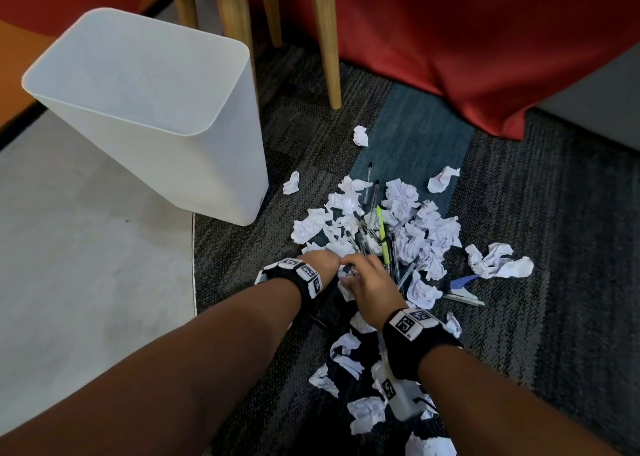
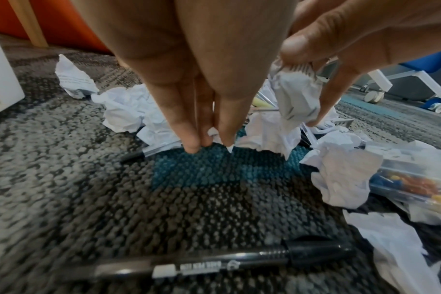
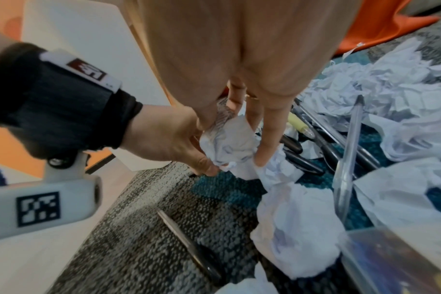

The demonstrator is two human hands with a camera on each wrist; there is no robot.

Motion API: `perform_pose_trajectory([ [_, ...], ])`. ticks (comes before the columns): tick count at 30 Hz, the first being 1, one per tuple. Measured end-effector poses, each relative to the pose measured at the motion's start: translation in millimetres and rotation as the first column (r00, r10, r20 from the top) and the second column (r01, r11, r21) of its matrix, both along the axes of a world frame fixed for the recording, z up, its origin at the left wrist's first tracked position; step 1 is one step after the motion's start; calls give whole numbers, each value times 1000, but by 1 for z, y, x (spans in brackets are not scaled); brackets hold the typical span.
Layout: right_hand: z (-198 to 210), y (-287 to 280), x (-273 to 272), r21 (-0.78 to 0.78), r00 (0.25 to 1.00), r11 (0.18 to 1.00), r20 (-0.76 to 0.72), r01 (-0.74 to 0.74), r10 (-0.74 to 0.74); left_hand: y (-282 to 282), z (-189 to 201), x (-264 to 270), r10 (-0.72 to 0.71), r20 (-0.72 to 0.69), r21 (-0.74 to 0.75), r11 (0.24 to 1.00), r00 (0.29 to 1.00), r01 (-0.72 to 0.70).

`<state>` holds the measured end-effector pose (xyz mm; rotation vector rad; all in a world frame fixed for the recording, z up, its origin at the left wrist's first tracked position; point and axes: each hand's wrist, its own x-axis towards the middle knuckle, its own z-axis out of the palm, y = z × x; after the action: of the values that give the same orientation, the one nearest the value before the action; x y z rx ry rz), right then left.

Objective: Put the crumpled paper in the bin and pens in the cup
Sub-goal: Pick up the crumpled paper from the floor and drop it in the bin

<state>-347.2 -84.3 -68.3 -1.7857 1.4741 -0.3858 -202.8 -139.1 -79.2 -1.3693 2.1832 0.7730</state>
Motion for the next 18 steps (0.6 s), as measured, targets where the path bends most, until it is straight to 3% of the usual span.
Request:
perform_pose_trajectory([
  [4, 4, -4, 0, -6, 998, 998, -16, 62, -62, -6, 6, 0, -52, 67, 7, 999, 996, 51],
  [12, 4, -7, -14, 39, 989, 989, 24, 143, -144, -1, 20, 2, 5, 55, -23, 1000, 998, -4],
  [15, 9, -10, -11, 67, 991, 989, -7, 131, -130, 2, 30, 8, 138, -45, 46, 990, 989, -136],
  [18, 13, -18, -6, 74, 991, 989, -31, 131, -129, 3, 36, 22, 321, -158, 131, 944, 934, -302],
])
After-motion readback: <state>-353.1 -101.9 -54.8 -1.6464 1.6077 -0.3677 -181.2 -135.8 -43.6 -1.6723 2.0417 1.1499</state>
